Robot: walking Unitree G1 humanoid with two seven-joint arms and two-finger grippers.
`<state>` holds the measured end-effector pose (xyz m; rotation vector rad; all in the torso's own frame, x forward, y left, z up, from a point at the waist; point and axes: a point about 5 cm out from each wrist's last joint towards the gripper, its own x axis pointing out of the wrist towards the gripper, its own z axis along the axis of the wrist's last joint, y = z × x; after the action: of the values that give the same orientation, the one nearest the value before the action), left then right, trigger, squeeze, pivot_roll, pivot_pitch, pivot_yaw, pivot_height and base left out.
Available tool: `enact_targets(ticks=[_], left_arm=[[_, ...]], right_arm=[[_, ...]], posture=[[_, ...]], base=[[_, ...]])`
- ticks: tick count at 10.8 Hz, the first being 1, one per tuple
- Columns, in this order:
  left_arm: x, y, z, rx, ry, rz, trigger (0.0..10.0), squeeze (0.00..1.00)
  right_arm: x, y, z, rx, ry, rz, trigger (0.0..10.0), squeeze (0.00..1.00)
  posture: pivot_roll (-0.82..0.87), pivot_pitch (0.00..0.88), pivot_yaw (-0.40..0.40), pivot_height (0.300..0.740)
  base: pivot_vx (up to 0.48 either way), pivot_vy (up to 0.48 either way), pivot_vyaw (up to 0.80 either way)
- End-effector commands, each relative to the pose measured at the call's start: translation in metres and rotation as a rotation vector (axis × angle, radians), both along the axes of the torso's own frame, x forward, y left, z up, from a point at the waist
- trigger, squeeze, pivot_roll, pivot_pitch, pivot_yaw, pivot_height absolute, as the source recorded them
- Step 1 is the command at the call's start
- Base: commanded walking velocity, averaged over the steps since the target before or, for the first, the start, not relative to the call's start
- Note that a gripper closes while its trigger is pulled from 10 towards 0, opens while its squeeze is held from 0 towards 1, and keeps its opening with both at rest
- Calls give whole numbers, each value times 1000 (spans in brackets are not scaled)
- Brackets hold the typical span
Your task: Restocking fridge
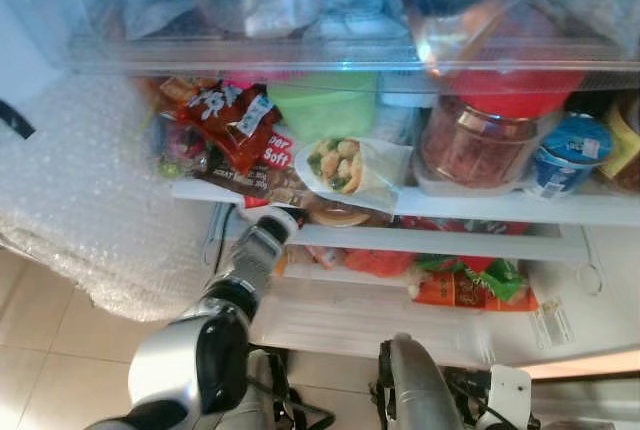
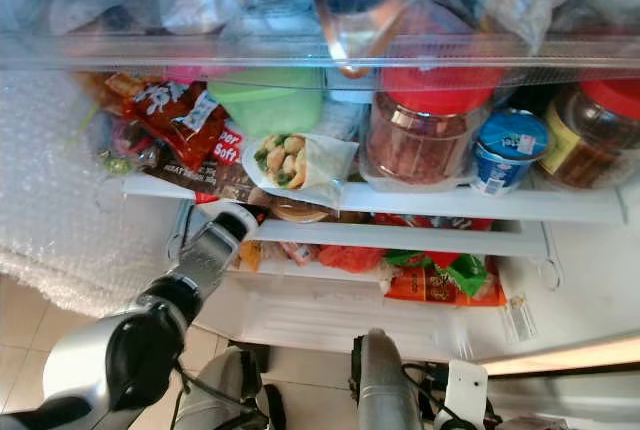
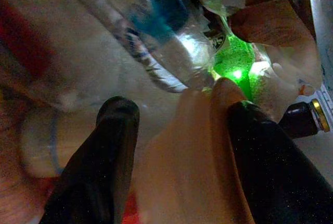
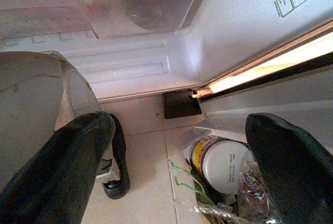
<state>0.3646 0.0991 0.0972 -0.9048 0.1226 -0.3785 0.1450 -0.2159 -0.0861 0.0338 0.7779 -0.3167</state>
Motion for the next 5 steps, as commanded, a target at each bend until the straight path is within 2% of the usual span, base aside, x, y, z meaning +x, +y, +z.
enact_targets(ticks=[1, 5], left_arm=[[-4, 5, -7, 12, 10, -10, 10000, 1000], [-13, 9, -11, 38, -66, -79, 10000, 1000]], right_arm=[[-21, 19, -12, 59, 86, 29, 10000, 0], [-19, 20, -12, 60, 80, 27, 10000, 0]], posture=[[-127, 214, 98, 645], [-123, 207, 102, 645]], base=[[0, 0, 0], [0, 0, 0]])
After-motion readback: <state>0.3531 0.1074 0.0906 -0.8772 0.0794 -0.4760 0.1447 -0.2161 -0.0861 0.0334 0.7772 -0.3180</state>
